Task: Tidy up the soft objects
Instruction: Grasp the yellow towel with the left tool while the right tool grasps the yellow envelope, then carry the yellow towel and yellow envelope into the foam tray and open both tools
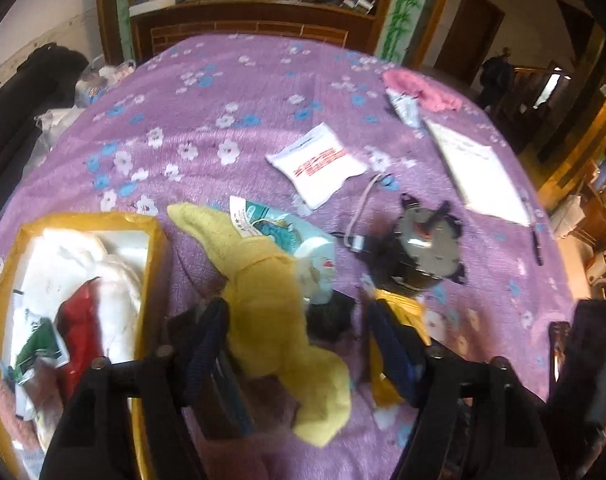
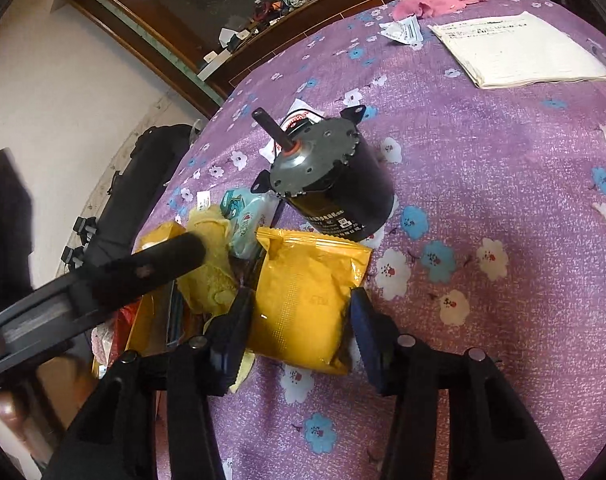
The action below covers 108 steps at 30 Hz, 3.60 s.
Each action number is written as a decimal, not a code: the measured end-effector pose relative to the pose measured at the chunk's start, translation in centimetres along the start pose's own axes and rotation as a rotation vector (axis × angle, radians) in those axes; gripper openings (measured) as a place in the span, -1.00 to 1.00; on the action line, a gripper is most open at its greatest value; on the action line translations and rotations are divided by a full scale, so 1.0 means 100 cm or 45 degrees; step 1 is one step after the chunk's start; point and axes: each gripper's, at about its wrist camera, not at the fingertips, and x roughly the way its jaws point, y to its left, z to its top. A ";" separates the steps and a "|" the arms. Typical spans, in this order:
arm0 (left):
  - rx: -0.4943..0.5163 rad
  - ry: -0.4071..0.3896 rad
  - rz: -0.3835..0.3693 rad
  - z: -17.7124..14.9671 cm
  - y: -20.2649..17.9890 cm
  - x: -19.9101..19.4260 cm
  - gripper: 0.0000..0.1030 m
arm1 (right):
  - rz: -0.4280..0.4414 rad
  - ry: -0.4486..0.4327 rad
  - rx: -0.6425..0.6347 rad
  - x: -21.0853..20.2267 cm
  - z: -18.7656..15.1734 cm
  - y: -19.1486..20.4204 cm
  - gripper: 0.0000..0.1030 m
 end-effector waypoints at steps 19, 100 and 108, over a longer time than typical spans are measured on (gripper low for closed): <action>-0.062 -0.155 -0.094 -0.028 0.011 -0.047 -0.33 | 0.075 -0.051 -0.003 -0.010 0.001 0.001 -0.07; -0.347 -0.299 0.103 -0.071 0.193 -0.106 0.42 | 0.336 0.044 -0.441 0.053 0.012 0.181 0.40; -0.368 -0.423 0.052 -0.093 0.150 -0.144 0.44 | 0.237 0.005 -0.431 -0.004 0.003 0.121 0.42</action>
